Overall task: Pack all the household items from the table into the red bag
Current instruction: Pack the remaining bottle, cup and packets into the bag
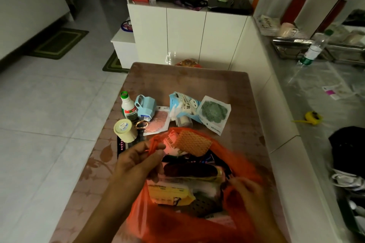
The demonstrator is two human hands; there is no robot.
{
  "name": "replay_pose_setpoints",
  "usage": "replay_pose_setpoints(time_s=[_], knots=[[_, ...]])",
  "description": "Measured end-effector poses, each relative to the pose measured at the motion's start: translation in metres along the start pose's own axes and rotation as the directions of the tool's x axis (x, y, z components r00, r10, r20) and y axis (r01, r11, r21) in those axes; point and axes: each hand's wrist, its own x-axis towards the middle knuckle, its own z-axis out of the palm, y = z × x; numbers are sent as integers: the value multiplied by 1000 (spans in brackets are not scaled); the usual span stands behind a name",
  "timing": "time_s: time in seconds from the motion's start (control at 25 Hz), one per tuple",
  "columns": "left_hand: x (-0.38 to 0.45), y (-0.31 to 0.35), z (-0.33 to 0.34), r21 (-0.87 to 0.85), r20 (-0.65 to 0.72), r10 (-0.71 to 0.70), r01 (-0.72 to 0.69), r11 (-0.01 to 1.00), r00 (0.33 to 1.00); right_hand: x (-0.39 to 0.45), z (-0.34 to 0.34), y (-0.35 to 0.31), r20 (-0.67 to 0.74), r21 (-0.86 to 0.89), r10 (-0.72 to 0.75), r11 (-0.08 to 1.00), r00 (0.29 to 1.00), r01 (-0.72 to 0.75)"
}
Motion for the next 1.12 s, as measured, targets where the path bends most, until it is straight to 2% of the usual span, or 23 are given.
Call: replay_pose_setpoints(time_s=[0.08,0.16,0.28,0.36,0.48,0.56,0.64,0.72,0.84,0.88,0.92,0.96,1.0,1.04,1.12], knots=[[4,1,-1,12,-14,-8,8,1000,1000,-5,-8,-30,-38,296,7,955,999,4],[14,7,3,-12,-8,-43,43,999,999,-10,-15,-67,-59,438,-35,897,998,58],[33,28,12,-11,-19,-58,58,998,998,-11,-31,-129,-115,382,-175,901,978,207],[39,44,12,12,-54,59,-58,998,997,-19,-47,-169,-130,355,-295,877,946,323],[30,62,0,41,-16,240,-239,970,971,-36,-65,-204,-133,460,-453,760,882,460],[24,57,-8,40,-1,259,-258,965,966,-39,-63,-204,-146,453,-480,745,865,490],[23,40,-19,46,-48,197,-195,980,979,-35,-53,-191,-220,322,-395,834,892,448],[22,20,-31,127,-73,130,-120,985,989,-23,-51,-175,-321,133,-287,930,902,343],[20,-9,-60,222,-62,42,-27,975,997,-3,-60,-159,-406,-126,-274,962,872,243],[20,-17,-67,226,-68,14,2,974,998,0,-60,-156,-404,-327,-320,926,857,191],[20,-26,-71,237,-88,-9,30,971,996,1,-57,-154,-403,-543,-377,832,834,113],[21,-36,-74,275,-128,-20,55,960,992,2,-49,-152,-393,-687,-460,722,796,79],[23,-47,-75,350,-184,-7,72,934,983,0,-36,-151,-363,-755,-562,645,743,119],[27,-57,-76,445,-247,32,84,892,969,-3,-19,-152,-317,-764,-626,614,712,200],[40,-73,-82,573,-342,145,84,815,928,-12,24,-149,-141,-725,-708,549,692,414]])
